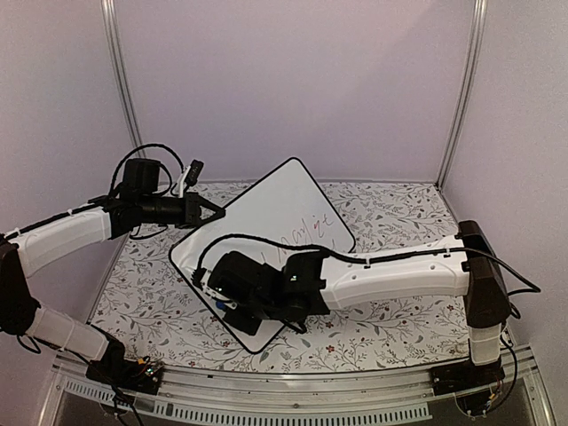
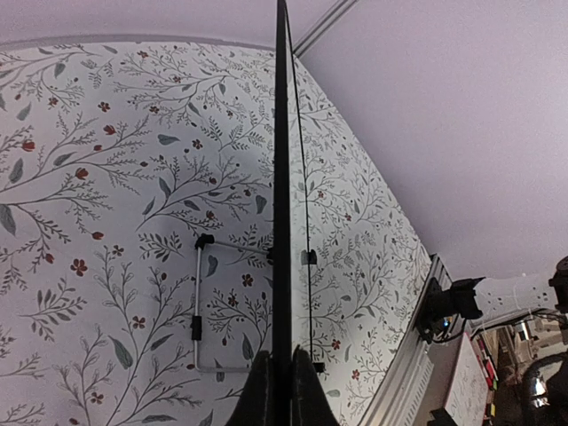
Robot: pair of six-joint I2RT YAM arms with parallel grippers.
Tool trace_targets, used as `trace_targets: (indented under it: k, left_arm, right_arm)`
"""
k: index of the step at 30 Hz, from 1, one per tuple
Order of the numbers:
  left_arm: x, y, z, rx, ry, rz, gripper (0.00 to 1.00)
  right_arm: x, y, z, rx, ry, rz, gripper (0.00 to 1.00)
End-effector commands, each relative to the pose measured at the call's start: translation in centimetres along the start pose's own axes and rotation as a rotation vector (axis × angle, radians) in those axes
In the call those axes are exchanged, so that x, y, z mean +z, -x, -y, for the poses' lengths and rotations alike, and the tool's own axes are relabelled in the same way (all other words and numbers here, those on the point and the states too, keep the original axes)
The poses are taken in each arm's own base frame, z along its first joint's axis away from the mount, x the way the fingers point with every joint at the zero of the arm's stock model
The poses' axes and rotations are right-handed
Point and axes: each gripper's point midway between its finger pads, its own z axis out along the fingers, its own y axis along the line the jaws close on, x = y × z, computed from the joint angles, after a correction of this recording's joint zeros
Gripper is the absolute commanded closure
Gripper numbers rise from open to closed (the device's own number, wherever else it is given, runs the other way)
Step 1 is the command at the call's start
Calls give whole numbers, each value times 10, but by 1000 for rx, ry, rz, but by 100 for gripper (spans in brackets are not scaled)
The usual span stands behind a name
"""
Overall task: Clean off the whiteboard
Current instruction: Erase the whiteboard at the center of the board.
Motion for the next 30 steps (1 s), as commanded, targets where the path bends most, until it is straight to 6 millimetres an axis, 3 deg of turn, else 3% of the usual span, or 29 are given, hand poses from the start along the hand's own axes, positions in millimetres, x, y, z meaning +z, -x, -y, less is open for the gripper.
trace_targets:
  k: [1,9,15,22,30]
  left_arm:
    - [1,3,10,35,-24,5,100]
    - [1,3,9,34,-22,3,100]
    - [1,3,10,35,-24,6,100]
    - [0,3,10,37,-24,6,100]
    - [0,3,11,36,-25,6,100]
  right_arm:
    - [-14,-4,5,1,-3,-19,97]
    - [-40,46,30,54,-15,125,96]
    - [-40,64,52,122,9,170,96]
    - [-28,72,54,190,57,174,96]
    - [-12,53,38,186,113,107,96]
